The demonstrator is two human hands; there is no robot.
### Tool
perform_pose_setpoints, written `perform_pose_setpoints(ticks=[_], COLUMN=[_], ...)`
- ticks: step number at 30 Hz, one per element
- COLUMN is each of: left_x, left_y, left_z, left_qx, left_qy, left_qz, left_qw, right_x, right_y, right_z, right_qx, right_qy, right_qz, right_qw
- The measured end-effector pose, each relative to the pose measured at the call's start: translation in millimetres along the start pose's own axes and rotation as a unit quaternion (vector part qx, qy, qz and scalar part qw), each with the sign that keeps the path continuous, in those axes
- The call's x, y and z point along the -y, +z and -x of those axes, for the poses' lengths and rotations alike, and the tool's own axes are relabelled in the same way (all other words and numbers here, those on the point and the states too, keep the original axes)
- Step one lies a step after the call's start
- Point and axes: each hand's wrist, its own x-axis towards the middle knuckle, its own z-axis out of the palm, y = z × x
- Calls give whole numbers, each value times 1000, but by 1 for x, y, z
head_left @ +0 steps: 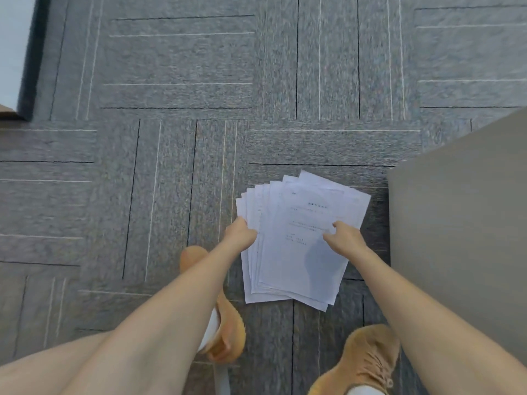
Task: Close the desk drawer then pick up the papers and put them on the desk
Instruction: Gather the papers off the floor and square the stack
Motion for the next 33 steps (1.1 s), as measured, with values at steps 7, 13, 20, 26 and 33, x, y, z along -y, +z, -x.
perform_pose_setpoints(ticks=[7, 13, 20, 26, 33], left_x=[19, 20, 10, 0, 0], left_y=[30, 46, 54, 64, 71], left_z=[-37, -47, -51, -56, -50], left_qx=[-39, -68, -58, -78, -106], left_qy=[-82, -72, -7, 52, -98], left_qz=[42, 3, 10, 71, 140], left_qw=[995, 995, 998, 993, 980], right_x=[-16, -16, -10, -17, -27], right_y=[27, 48, 56, 55, 63], right_z=[-36, -41, -38, -36, -36], right_qx=[-44, -74, -72, -85, -185], right_qy=[87, 70, 21, -28, 96], right_qz=[-37, -21, -34, -63, -99], right_qw=[995, 995, 997, 994, 973])
